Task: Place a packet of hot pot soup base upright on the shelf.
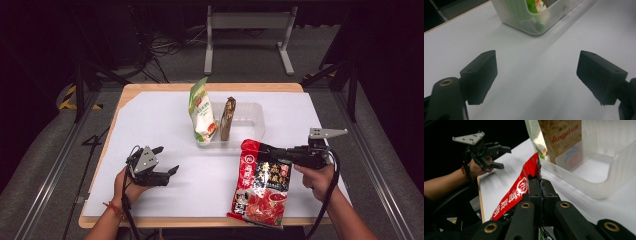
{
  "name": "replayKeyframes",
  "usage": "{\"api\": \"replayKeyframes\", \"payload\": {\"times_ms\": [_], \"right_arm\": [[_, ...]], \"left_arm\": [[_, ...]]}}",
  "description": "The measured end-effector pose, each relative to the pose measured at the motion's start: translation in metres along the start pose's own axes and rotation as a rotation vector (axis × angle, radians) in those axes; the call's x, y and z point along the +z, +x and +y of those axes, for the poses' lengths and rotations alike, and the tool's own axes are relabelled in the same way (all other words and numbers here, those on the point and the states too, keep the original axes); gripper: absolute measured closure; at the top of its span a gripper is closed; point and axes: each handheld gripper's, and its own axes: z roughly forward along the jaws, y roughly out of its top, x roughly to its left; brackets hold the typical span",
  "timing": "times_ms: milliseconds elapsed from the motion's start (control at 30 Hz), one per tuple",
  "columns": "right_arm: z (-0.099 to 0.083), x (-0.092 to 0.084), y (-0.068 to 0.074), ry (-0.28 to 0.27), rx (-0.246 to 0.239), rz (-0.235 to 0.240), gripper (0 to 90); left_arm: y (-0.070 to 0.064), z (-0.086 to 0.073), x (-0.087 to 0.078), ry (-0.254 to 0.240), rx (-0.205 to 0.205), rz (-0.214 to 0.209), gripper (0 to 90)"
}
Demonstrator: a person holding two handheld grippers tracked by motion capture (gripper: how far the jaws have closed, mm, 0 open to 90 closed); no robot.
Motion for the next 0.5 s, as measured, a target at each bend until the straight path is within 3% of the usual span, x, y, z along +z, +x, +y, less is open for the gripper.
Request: {"api": "replayKeyframes", "payload": {"times_ms": [500], "right_arm": [[0.025,-0.021,0.025,-0.105,-0.098,-0.045,89.1]], "left_arm": [[-0.002,0.001,-0.007,-0.010,0.001,0.025,17.5]]}}
